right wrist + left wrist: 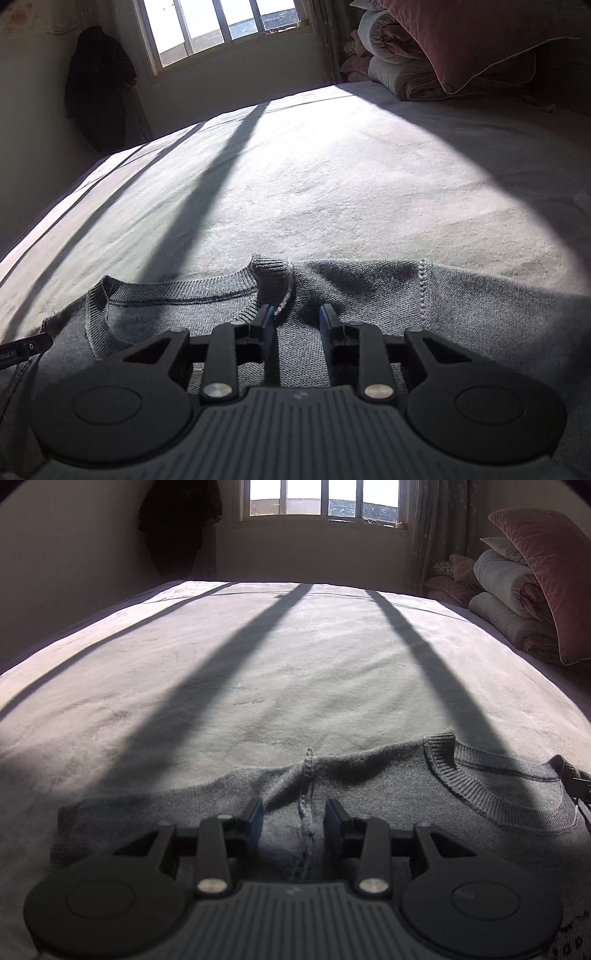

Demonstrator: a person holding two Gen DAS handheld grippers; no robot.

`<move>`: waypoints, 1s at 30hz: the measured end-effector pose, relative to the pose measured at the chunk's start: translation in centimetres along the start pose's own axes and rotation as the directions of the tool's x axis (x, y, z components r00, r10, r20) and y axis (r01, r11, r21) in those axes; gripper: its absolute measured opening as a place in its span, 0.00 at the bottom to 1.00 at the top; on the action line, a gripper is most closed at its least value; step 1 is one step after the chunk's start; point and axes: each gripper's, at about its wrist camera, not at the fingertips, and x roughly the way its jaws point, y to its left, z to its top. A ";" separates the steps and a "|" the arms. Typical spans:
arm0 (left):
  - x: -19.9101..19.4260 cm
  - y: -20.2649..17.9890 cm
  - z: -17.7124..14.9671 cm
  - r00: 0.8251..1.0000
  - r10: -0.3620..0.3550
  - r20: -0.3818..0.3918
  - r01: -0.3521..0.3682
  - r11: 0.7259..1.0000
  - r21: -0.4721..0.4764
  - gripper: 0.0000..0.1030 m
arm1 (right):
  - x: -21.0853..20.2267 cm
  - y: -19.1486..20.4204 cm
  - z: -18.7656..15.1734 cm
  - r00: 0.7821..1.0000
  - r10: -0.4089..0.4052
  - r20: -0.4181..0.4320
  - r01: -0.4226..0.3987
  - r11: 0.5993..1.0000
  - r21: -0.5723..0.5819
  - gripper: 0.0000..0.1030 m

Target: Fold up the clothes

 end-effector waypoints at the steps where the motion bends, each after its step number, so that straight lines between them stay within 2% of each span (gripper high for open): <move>1: -0.8 0.5 -0.4 1.000 -0.005 -0.008 0.005 1.000 0.006 0.42 | 0.7 0.0 0.5 1.000 0.007 -0.007 -0.007 1.000 -0.006 0.26; 3: -2.2 1.0 -0.9 1.000 -0.010 -0.023 0.011 0.999 0.030 0.45 | 2.1 0.1 1.7 1.000 0.028 -0.002 -0.028 0.999 -0.032 0.27; 6: -4.5 1.3 -1.6 0.998 -0.017 -0.064 0.022 0.997 0.069 0.47 | 2.0 -0.7 2.4 0.998 0.064 -0.020 -0.065 0.997 -0.040 0.27; 9: -6.8 1.3 -2.0 0.996 -0.040 -0.080 0.048 0.994 0.095 0.48 | -0.8 -1.9 2.3 0.998 0.053 -0.036 -0.055 0.997 -0.054 0.38; 14: -9.5 -0.2 -2.5 0.994 -0.080 -0.081 0.088 0.991 0.100 0.49 | -6.4 -5.3 1.5 0.999 -0.017 -0.051 0.012 0.995 -0.095 0.42; 18: -11.2 -2.6 -3.3 0.985 -0.147 -0.094 0.155 0.984 0.083 0.52 | -10.5 -9.8 1.8 0.995 -0.085 -0.044 0.083 0.995 -0.059 0.45; 23: -12.7 -7.3 -4.6 0.970 -0.215 -0.109 0.228 0.966 0.125 0.52 | -14.1 -15.2 1.6 0.986 -0.161 -0.033 0.162 0.987 0.015 0.49; 27: -12.8 -11.4 -5.0 0.958 -0.259 -0.119 0.277 0.947 0.164 0.52 | -14.6 -18.4 0.2 0.990 -0.136 -0.048 0.141 0.982 0.129 0.49; 30: -11.6 -14.4 -4.7 0.949 -0.291 -0.123 0.309 0.933 0.182 0.52 | -13.6 -19.2 -0.4 0.991 -0.118 -0.066 0.127 0.980 0.154 0.49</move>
